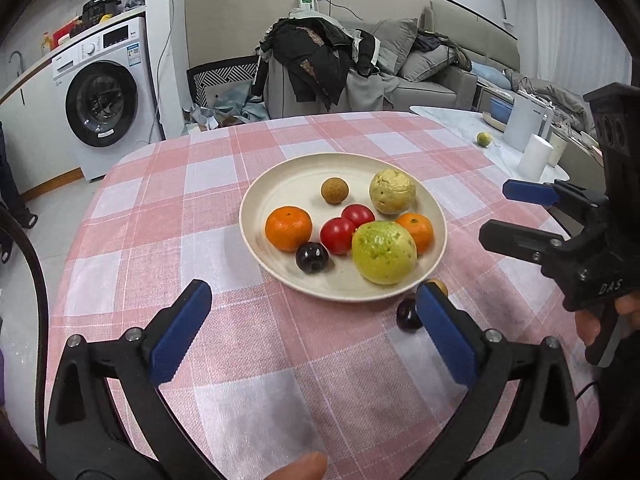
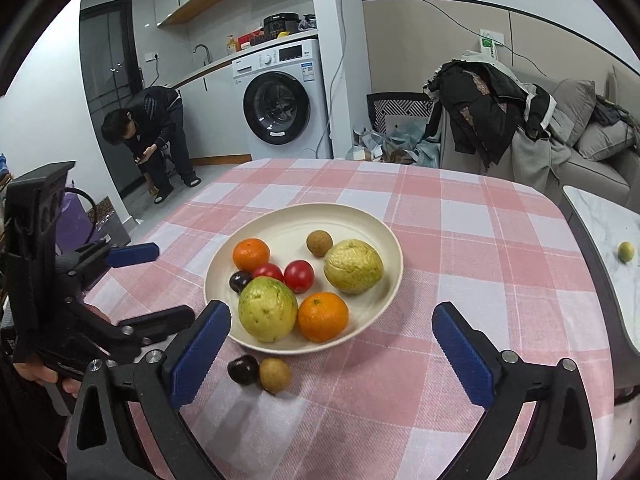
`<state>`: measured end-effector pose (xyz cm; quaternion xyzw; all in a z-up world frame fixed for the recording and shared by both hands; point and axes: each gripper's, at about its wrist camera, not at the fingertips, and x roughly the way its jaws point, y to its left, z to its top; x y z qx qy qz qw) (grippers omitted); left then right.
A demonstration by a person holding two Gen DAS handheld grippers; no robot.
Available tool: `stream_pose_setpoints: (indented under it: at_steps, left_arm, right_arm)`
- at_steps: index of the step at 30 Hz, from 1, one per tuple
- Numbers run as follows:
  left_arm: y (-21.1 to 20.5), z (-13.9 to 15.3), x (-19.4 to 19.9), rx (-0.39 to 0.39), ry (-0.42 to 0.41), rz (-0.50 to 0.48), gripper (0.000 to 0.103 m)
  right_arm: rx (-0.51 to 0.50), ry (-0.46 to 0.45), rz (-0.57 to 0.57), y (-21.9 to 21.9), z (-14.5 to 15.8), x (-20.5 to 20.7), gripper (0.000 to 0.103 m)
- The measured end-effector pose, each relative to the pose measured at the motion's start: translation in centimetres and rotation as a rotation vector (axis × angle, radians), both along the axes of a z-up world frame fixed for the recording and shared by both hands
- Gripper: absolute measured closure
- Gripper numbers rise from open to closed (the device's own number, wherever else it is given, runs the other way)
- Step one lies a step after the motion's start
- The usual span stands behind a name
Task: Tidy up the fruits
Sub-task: 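Withdraw both open tools toward the dark plum and brown fruit on the cloth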
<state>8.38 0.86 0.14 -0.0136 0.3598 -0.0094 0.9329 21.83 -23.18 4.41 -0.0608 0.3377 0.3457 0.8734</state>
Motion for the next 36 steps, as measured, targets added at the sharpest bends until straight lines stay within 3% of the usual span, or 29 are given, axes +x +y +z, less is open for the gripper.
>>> stream_pose_setpoints:
  at_steps: [16,36]
  left_arm:
    - [-0.7,-1.7,-0.8,-0.014,0.058,-0.024,0.001]
    - [-0.5,-3.0,0.3,-0.029,0.101,-0.021,0.001]
  right_arm:
    - [-0.137,0.083,0.026,1.2,-3.8,-0.6,0.000]
    - [-0.237,0.138,0.012,2.3,-6.2,-0.3,0.000]
